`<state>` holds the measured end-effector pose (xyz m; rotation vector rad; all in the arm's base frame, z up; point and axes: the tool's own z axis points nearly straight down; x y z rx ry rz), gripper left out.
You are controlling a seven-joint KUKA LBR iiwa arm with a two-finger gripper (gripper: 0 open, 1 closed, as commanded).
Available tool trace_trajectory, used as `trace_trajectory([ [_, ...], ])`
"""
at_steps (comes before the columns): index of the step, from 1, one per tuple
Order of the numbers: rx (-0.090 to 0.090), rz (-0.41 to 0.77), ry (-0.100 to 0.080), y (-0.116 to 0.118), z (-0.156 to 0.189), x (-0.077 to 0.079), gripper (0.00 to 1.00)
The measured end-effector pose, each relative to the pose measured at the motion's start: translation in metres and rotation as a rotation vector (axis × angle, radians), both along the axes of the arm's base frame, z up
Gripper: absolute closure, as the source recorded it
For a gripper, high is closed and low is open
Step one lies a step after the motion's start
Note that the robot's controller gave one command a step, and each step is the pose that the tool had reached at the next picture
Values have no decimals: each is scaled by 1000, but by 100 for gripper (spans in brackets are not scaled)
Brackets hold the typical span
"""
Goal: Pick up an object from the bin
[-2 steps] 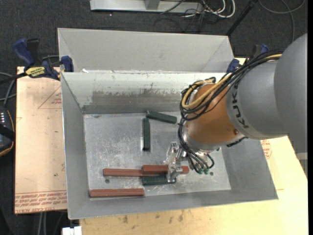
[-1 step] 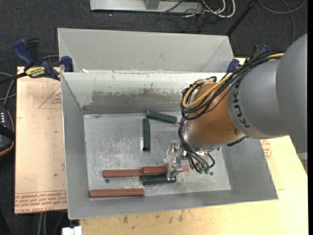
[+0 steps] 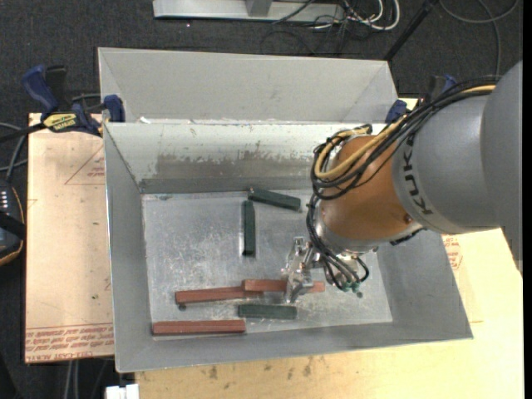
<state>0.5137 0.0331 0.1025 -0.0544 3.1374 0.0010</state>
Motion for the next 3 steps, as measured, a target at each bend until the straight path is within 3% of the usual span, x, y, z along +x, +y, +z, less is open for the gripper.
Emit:
trace_trajectory([
  [3, 0, 1, 2, 0, 48, 0, 100],
])
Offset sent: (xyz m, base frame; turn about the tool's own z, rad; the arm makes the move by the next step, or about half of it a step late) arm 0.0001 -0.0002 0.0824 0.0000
